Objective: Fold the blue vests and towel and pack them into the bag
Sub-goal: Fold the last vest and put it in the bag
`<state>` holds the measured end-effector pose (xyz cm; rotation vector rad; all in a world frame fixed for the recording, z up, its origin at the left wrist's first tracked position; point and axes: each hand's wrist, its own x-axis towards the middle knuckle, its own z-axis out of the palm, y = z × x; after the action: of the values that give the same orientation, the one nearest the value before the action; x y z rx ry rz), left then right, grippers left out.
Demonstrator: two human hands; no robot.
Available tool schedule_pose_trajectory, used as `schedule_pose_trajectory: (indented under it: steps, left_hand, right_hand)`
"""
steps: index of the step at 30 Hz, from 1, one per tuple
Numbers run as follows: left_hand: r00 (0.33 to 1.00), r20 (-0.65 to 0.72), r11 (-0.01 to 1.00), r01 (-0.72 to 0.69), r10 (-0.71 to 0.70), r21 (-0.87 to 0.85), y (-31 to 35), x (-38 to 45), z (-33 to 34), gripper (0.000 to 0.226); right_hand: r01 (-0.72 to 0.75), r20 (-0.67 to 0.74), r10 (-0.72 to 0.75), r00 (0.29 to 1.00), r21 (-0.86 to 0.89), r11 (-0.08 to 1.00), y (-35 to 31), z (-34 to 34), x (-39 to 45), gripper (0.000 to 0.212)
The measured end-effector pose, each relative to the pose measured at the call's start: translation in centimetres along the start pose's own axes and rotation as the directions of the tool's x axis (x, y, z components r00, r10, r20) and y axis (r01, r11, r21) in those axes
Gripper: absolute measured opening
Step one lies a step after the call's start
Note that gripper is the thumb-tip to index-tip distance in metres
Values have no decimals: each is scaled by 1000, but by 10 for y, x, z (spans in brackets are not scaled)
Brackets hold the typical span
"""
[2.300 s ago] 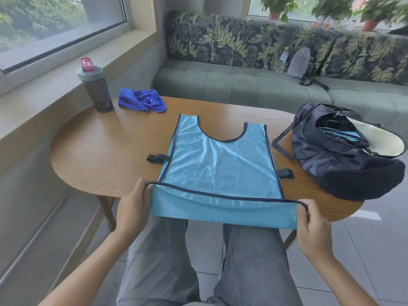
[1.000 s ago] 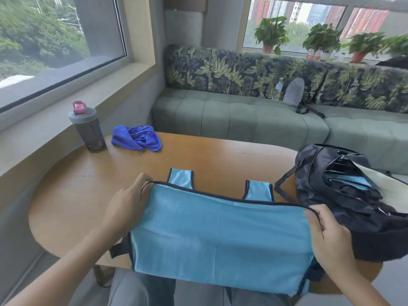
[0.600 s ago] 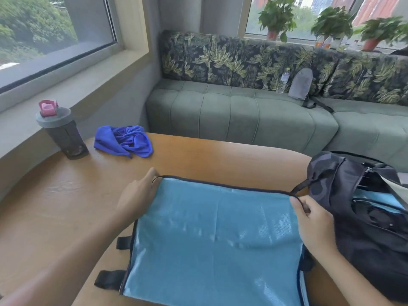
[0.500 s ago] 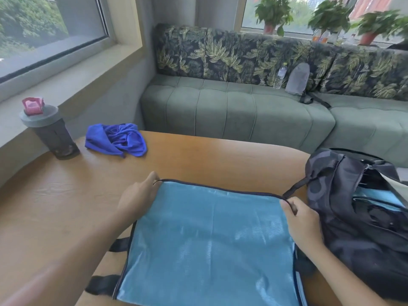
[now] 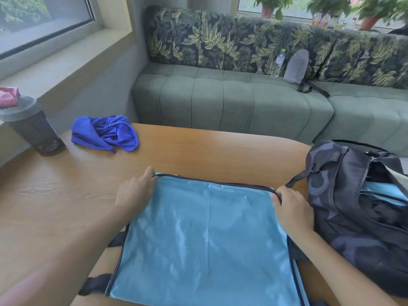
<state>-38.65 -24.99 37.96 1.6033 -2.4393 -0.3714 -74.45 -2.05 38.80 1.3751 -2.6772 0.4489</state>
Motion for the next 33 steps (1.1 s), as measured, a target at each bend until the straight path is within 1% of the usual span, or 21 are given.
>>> schedule_pose_trajectory:
  steps: [1,2,4,5,7,9,11,14,16,18,21,24,26,30,33]
  left_hand:
    - [1000,-14,1000,-26,27,17,-2,2,5,23]
    - [995,-52,995,-83,86,62,-5,5,11,23]
    - [968,-135,963,-182,210,197,-10,7,19,19]
    - [952,-164,948,-218,259,233,-13,10,23,19]
    - [928,-154,923,-295,338,247,-16,16,24,32]
    - [925,-89,915,-344,369,212,-17,23,23,45]
    - [942,-28,935,-326,333,140,-16,30,19,44]
    - [957,44,958,-286,285,16,-15,42,8,21]
    - [955,93,960,-281,281,-9,-13,43,-4,11]
    - [950,103,956,-292,294,-33,-9,40,-20,9]
    - [955,74,957,-283,287,-56,2,31,-57,10]
    - [971,67,966,-221,232,-133,9,28,-100,11]
    - [976,32,961,-207,216,-182,14,28,-128,11]
    - [979,-97,917,-204,181,-343,34,31,-193,10]
    - [953,-228,896,-271,199,-351,46,34,-232,7]
  right_hand:
    - [30,-9,-30,1000,-46,999,-1,5,1,15]
    - [60,-19,-62,998,-87,994,0,10,2,15]
    - [130,-28,-135,990,-138,982,4,17,5,34]
    - [172,-16,-176,984,-146,974,6,18,7,42]
    - [248,16,-249,968,-164,955,6,16,11,47]
    - [273,73,-264,962,-173,946,6,14,17,39]
    - [248,135,-227,965,-167,954,4,9,23,31]
    - [238,198,-210,958,-129,963,0,1,33,22]
    - [231,228,-207,952,-83,969,-5,-11,38,18]
    - [202,258,-191,947,-18,979,-8,-28,42,17]
    - [170,307,-180,934,61,984,-14,-59,50,16]
    - [143,278,-170,945,116,983,-23,-97,63,18]
    - [126,252,-159,955,142,982,-34,-127,73,21]
    - [140,159,-171,972,185,973,-54,-190,98,22]
    - [174,44,-189,981,230,958,-66,-227,114,12]
